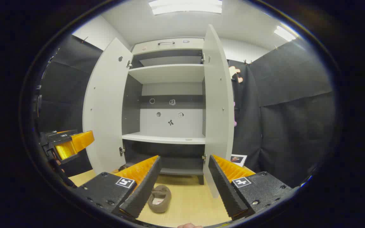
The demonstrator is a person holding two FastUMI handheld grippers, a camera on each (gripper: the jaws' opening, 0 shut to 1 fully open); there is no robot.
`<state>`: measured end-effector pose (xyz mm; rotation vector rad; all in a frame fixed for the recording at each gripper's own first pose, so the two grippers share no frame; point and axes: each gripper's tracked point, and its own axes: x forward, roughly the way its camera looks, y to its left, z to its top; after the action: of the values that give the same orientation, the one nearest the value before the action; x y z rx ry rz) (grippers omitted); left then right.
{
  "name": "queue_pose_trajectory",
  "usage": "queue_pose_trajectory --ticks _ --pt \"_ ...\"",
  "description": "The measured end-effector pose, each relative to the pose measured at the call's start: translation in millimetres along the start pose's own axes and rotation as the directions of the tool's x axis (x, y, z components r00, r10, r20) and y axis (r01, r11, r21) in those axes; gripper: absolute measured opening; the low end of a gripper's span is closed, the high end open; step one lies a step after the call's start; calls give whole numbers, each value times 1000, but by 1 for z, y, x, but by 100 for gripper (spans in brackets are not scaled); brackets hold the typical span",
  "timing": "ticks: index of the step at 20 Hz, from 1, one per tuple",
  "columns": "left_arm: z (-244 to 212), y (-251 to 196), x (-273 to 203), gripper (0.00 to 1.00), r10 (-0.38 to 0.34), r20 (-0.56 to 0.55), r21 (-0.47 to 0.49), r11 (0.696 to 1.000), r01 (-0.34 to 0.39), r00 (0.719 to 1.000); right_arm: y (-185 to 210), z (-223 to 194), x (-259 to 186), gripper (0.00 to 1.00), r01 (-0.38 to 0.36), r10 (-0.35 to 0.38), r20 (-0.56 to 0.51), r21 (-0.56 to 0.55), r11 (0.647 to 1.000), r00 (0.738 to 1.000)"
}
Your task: Grab one shoe with the right hand and put it into the shoe cabinet, grab the other shoe with the left hand and put it into the shoe cabinet; then close the right door with the right hand and the left door with the left hand.
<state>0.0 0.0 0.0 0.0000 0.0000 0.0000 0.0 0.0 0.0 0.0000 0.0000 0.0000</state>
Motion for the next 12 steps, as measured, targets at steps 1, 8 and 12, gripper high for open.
queue_pose_trajectory --ticks 1,8,12 --pt "0 1 -1 95 3 1 1 1000 -3 1000 2 -1 0 97 -4 4 -2 -2 1000 1000" --pt "-3 3 -5 95 2 -7 -2 1000 -2 1000 10 1 -1 97 -16 16 -1 -13 1000 1000" --pt "-2 4 -7 95 -2 -5 -3 1000 2 1000 13 -1 -4 97 -19 19 -7 -15 1000 1000"
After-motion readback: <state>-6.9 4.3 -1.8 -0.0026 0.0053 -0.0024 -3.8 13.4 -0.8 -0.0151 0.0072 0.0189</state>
